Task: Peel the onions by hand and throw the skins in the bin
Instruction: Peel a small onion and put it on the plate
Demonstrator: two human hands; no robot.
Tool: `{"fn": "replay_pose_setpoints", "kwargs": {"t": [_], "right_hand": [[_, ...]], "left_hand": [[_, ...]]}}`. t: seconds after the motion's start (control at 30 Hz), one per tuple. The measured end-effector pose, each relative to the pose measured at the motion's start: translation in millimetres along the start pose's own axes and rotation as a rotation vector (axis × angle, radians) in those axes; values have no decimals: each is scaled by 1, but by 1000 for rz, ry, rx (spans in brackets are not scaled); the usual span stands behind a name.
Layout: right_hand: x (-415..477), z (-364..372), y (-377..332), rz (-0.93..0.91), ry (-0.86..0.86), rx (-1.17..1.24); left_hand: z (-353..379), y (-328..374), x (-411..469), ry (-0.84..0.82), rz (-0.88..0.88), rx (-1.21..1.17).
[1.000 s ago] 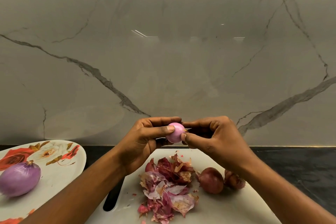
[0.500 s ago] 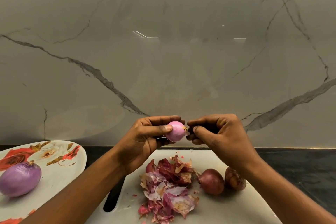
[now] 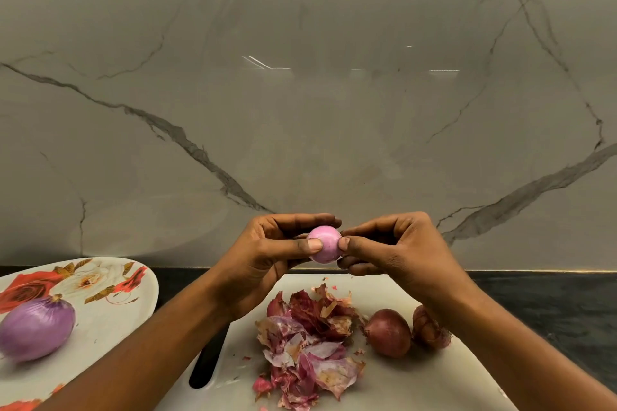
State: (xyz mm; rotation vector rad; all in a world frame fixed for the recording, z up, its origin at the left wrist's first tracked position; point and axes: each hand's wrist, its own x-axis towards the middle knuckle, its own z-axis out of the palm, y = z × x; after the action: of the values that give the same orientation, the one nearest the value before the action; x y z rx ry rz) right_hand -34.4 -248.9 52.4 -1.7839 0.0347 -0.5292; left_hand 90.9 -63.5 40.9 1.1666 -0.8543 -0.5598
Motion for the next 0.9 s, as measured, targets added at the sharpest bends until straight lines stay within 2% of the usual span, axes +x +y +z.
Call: {"fn": "replay_pose_setpoints", "kwargs": {"t": [0.47, 0.7, 0.9], "right_hand": [[-3, 1, -1, -41, 7, -8], [-3, 2, 3, -117, 64, -74], [-2, 2, 2, -105, 93, -28]], "left_hand": [[-2, 0, 1, -6, 11, -13], [-1, -1, 2, 3, 16, -14], [-3, 0, 2, -5, 27, -22]]}}
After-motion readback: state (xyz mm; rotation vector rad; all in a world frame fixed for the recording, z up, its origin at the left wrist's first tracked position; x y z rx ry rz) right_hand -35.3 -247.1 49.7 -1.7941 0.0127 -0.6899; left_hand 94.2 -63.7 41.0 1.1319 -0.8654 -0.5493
